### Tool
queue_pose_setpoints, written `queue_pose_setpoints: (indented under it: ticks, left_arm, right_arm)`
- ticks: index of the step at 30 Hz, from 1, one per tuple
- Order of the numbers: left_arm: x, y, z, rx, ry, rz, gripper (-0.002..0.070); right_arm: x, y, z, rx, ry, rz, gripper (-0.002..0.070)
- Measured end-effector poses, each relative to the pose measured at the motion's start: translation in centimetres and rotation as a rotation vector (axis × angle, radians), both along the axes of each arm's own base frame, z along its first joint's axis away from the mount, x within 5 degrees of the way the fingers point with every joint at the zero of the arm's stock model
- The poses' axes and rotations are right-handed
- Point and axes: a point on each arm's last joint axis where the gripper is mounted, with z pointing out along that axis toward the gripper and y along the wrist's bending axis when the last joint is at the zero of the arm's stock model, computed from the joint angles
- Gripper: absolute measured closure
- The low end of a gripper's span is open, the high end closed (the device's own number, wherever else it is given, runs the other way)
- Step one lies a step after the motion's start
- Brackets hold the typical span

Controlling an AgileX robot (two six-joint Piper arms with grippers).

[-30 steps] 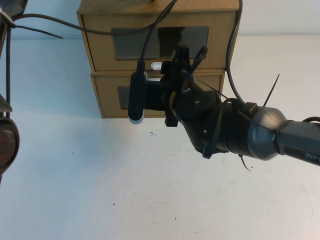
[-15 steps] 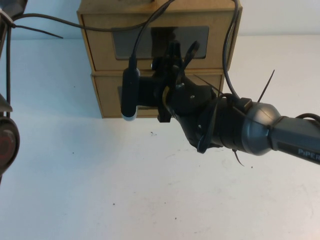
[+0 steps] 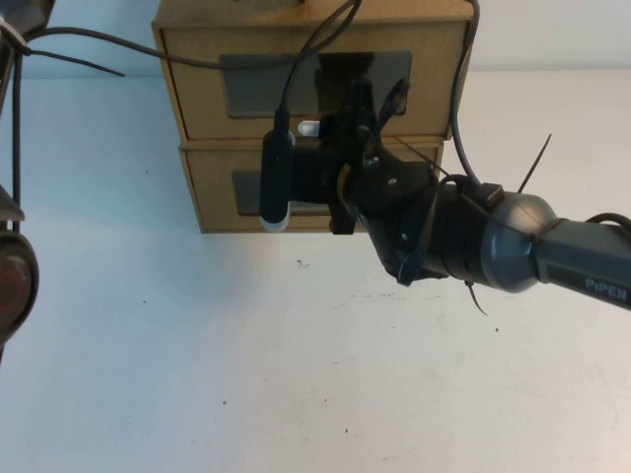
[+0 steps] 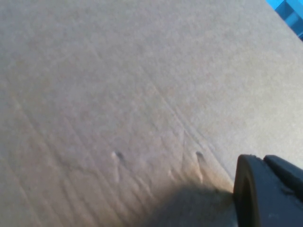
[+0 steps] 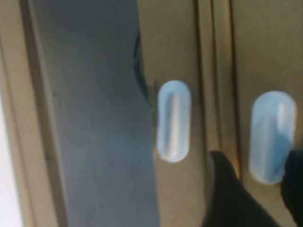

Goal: Open the shoe box
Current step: 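Pull the top drawer of the cardboard box fully open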

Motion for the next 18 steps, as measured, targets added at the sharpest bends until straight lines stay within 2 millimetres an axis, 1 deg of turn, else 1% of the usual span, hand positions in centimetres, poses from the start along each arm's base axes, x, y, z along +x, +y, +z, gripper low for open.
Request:
queue_pose_setpoints:
  ticks: [7,12,15,18]
  left_arm:
    - [0.0,0.0,0.0,0.000,-0.001,0.000,0.0680]
    - [0.0,0.0,0.0,0.000,-0.001,0.000,0.0680]
    - [0.0,0.0,0.0,0.000,-0.001,0.000,0.0680]
    - [0.0,0.0,0.0,0.000,-0.001,0.000,0.0680]
  right_arm:
    - [0.5,0.4,1.4,0.039,-0.024,0.021,0.0426]
    - [0.8,0.6,0.7,0.033,-0.013,0.027,0.0426]
    - [0.8,0.6,0.7,0.032,-0.013,0.029,0.0427]
    - [0.8,0.6,0.8,0.034,-0.014,0.027,0.0447]
